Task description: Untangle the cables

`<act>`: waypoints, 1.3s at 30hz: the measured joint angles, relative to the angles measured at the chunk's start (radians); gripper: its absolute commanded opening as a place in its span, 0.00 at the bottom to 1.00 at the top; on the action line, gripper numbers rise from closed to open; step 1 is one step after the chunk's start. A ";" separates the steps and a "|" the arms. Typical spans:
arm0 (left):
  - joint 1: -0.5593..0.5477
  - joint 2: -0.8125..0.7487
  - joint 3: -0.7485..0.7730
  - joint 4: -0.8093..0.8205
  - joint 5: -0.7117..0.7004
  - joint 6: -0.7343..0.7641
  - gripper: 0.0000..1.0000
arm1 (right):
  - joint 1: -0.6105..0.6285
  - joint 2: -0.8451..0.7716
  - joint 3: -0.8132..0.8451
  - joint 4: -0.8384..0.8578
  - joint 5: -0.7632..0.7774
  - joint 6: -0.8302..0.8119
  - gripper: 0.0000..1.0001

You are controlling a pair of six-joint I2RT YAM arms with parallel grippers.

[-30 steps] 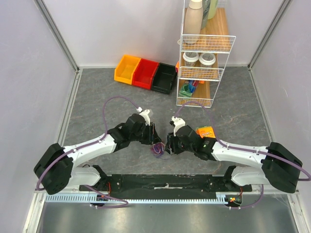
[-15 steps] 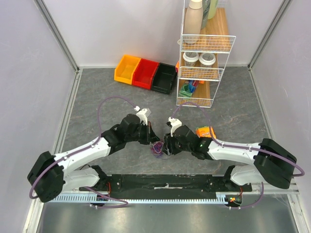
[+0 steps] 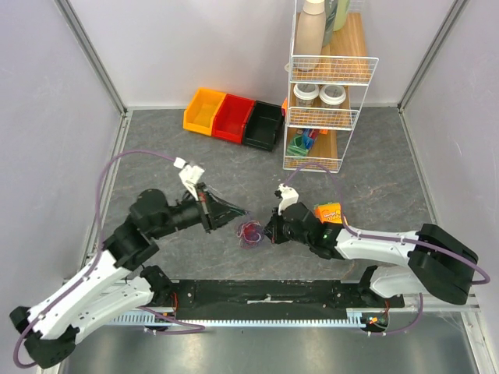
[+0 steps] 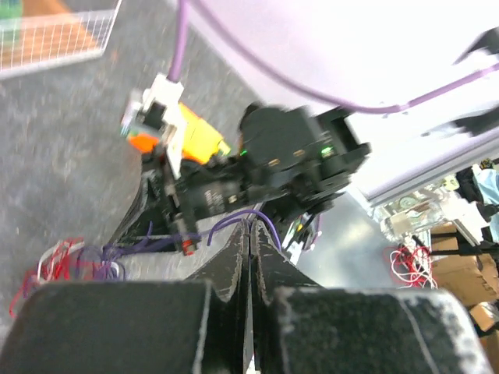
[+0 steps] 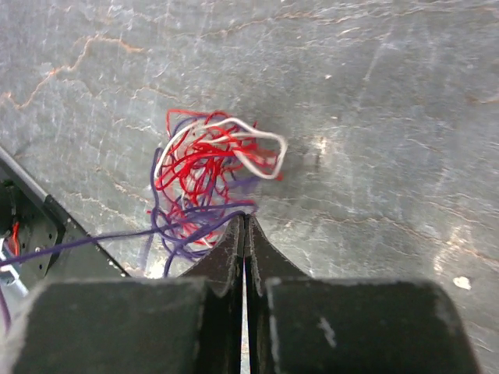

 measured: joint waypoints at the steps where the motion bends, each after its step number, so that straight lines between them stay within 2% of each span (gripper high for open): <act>1: 0.000 -0.023 0.024 -0.012 0.000 0.010 0.02 | 0.000 -0.010 -0.005 -0.004 0.016 0.008 0.00; 7: 0.000 -0.099 0.246 -0.095 -0.008 0.084 0.02 | 0.000 -0.061 -0.027 -0.065 0.111 0.022 0.00; 8: 0.000 -0.103 0.291 -0.108 -0.011 0.097 0.02 | 0.000 -0.072 -0.031 -0.082 0.130 0.022 0.05; 10: 0.000 -0.101 0.353 -0.123 -0.017 0.117 0.02 | 0.000 -0.082 -0.032 -0.105 0.148 0.020 0.21; 15: 0.000 -0.080 0.428 -0.154 -0.058 0.130 0.02 | 0.000 -0.087 -0.029 -0.143 0.110 -0.042 0.36; 23: 0.000 0.010 0.434 -0.200 -0.131 0.120 0.02 | 0.006 -0.126 -0.016 -0.202 0.081 -0.114 0.42; 28: 0.000 0.031 0.462 -0.209 -0.165 0.109 0.02 | 0.053 -0.169 -0.019 -0.192 0.011 -0.167 0.70; 29: 0.000 0.032 0.469 -0.211 -0.168 0.107 0.02 | 0.084 -0.200 -0.021 -0.169 -0.017 -0.183 0.73; 33: 0.000 0.029 0.483 -0.212 -0.176 0.097 0.02 | 0.166 -0.252 -0.005 -0.076 -0.074 -0.213 0.75; 39: 0.000 0.029 0.487 -0.212 -0.178 0.061 0.02 | 0.170 -0.135 0.103 -0.073 0.046 -0.188 0.75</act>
